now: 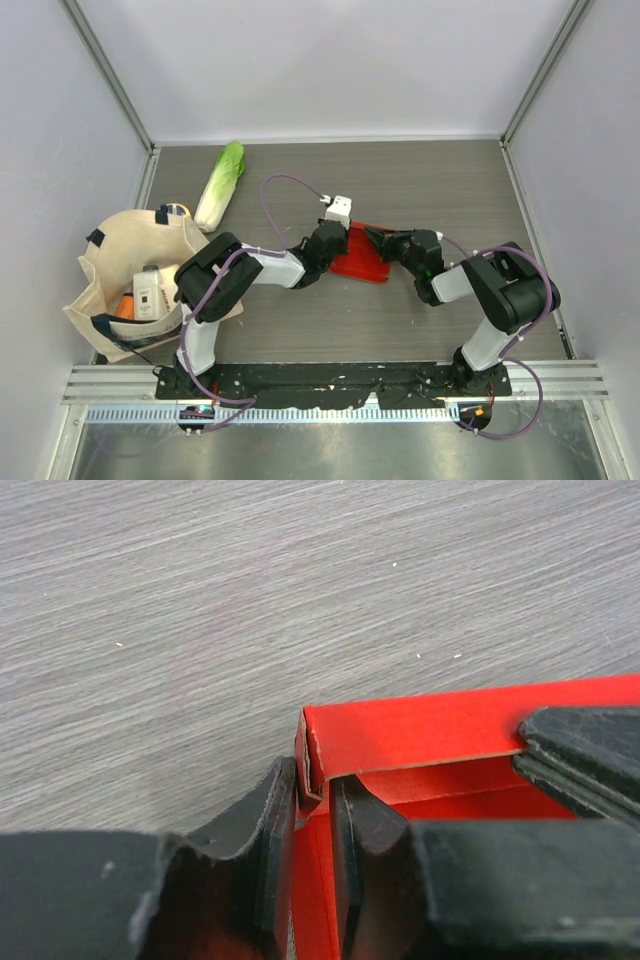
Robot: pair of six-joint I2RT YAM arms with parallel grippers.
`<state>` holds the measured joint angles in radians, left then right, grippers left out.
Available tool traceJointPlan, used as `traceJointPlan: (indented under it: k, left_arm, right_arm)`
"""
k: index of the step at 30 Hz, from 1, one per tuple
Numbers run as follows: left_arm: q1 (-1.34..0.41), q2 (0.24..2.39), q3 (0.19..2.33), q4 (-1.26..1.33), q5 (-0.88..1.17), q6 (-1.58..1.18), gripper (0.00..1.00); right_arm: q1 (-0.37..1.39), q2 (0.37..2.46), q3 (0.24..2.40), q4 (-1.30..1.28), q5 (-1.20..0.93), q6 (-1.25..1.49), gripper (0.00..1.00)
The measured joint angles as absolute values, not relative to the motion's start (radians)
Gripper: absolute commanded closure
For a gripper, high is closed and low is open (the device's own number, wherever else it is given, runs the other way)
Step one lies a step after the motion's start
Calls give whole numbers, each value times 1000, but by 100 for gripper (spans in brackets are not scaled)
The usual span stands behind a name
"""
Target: Fold the paper box
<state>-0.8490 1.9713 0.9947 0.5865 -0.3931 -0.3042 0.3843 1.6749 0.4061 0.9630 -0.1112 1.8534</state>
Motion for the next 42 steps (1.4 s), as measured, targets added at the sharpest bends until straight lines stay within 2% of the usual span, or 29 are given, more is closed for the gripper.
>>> traceJointPlan:
  k: [4,8,20,21,23,24,26,27,30,37,42]
  left_arm:
    - [-850,1986,1020,585,-427,-299,86]
    - [-860,2008,1074,532,-472,-284,100]
    - [-927,2095,1308,237,-774,-366,100]
    - [-929,2092,1303,243,-773,-366,100]
    - [-929,2073,1245,307,-749,-357,100]
    - [-928,2062,1217,327,-732,-355,100]
    - [-926,2043,1167,364,-699,-351,100]
    - [-924,2033,1147,386,-686,-350,100]
    - [-920,1994,1095,409,-662,-340,100]
    - [-920,1931,1023,409,-678,-340,100]
    - [-920,1905,989,400,-696,-368,100]
  right_arm:
    - [384,1675,406,963,-111,1853,99]
    - [384,1675,413,957,-99,1857,99]
    - [386,1647,417,922,-65,1912,99]
    - [387,1635,417,904,-62,1911,97]
    - [389,1620,417,875,-68,1897,87]
    - [389,1613,418,857,-79,1884,69]
    - [390,1603,419,832,-98,1845,57]
    - [387,1594,422,811,-112,1808,47]
    - [373,1554,454,709,-166,1659,37]
    - [358,1369,580,270,-271,1152,36]
    - [358,1185,678,-130,-215,810,40]
